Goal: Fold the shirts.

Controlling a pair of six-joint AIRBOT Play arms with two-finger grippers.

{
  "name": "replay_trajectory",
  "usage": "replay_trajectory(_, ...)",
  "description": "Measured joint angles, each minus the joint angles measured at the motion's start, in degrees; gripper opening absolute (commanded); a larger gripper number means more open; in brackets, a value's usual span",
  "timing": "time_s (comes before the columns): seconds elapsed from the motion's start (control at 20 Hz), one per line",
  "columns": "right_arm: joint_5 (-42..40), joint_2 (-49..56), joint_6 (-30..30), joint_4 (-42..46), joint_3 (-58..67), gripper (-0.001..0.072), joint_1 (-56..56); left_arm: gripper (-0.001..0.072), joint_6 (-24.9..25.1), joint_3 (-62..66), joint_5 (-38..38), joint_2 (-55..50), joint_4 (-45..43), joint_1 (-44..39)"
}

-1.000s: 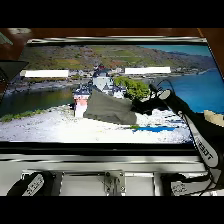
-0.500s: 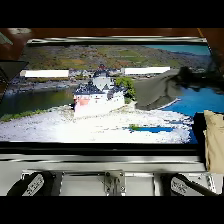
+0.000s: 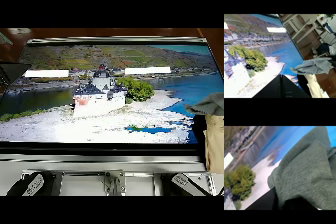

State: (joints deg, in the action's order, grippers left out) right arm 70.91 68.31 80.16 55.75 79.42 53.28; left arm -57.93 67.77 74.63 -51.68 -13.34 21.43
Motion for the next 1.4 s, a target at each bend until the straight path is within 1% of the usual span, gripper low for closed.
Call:
replay_trajectory(0.15,-0.55,-0.13,-0.35,-0.33,0.15,0.006,6.97,0.0031,-0.87,0.0,0.61,0.0,-0.02,-1.14)
replay_trajectory(0.25,-0.28,-0.17,-0.5,-2.71,0.37,0.006,10.71,0.0031,-1.07,0.0,0.79,0.0,0.0,-1.88)
replay_trajectory(0.4,2.67,-0.22,-0.5,-4.04,2.71,0.006,14.43,0.0031,-1.27,0.0,0.81,0.0,-0.02,-2.45)
replay_trajectory(0.5,5.99,-0.31,0.24,-0.46,4.92,0.006,15.78,0.0031,-1.27,-0.02,0.83,0.0,-0.02,-2.58)
replay_trajectory(0.6,10.29,-0.5,1.07,4.96,6.23,0.006,16.46,0.0031,-1.29,0.0,0.83,0.0,-0.02,-2.69)
replay_trajectory(0.75,16.92,-0.68,2.01,14.88,7.13,0.006,16.96,0.0031,-1.29,0.0,0.83,0.0,-0.02,-2.73)
replay_trajectory(0.85,19.74,-0.74,2.84,21.97,7.06,0.006,17.11,0.0031,-1.31,0.0,0.85,0.0,0.0,-2.73)
replay_trajectory(0.95,20.52,-0.74,3.54,25.81,5.7,0.006,17.18,0.0031,-1.29,0.0,0.85,0.0,0.0,-2.73)
replay_trajectory(1.05,20.02,-0.74,3.89,26.95,2.91,0.006,17.18,0.0031,-1.27,0.0,0.85,0.0,-0.02,-2.73)
replay_trajectory(1.3,17.55,-0.74,4.31,30.34,-9.38,0.0066,17.18,0.0031,-1.22,0.0,0.85,0.0,0.0,-2.73)
replay_trajectory(1.35,16.72,-0.74,4.46,31.39,-11.85,0.0149,17.18,0.0031,-1.2,0.0,0.85,0.0,0.0,-2.73)
replay_trajectory(1.4,16.0,-0.74,4.5,32.5,-13.9,0.0463,17.18,0.0031,-1.2,0.0,0.85,0.0,0.0,-2.73)
